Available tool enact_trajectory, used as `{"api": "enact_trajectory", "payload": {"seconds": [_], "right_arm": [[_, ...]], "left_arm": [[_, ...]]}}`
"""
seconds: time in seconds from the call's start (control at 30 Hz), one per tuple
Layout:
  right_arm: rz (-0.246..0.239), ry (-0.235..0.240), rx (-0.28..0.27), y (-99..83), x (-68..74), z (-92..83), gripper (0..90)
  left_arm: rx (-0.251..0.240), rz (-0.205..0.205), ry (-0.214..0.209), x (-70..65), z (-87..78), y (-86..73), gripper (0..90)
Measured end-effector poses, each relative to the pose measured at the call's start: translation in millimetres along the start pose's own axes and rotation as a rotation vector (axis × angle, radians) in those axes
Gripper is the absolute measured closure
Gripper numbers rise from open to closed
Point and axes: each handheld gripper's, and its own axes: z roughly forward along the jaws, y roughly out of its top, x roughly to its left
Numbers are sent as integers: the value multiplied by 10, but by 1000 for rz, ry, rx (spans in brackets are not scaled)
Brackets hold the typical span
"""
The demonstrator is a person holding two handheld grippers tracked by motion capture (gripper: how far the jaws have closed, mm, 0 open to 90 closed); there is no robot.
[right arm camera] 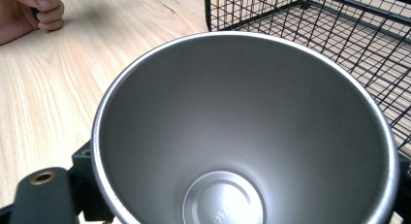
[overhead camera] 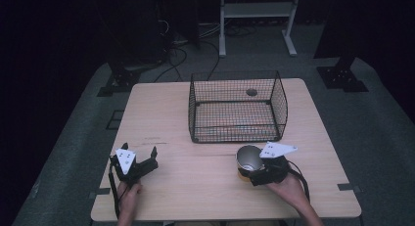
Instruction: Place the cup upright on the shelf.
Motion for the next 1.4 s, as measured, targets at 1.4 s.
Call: {"api": "enact_trajectory", "payload": {"seconds": [1.4], "right_arm": [[13, 120, -49, 914, -305, -358, 131]], "left_arm": [[3, -7, 5, 6, -1, 2, 8]]}}
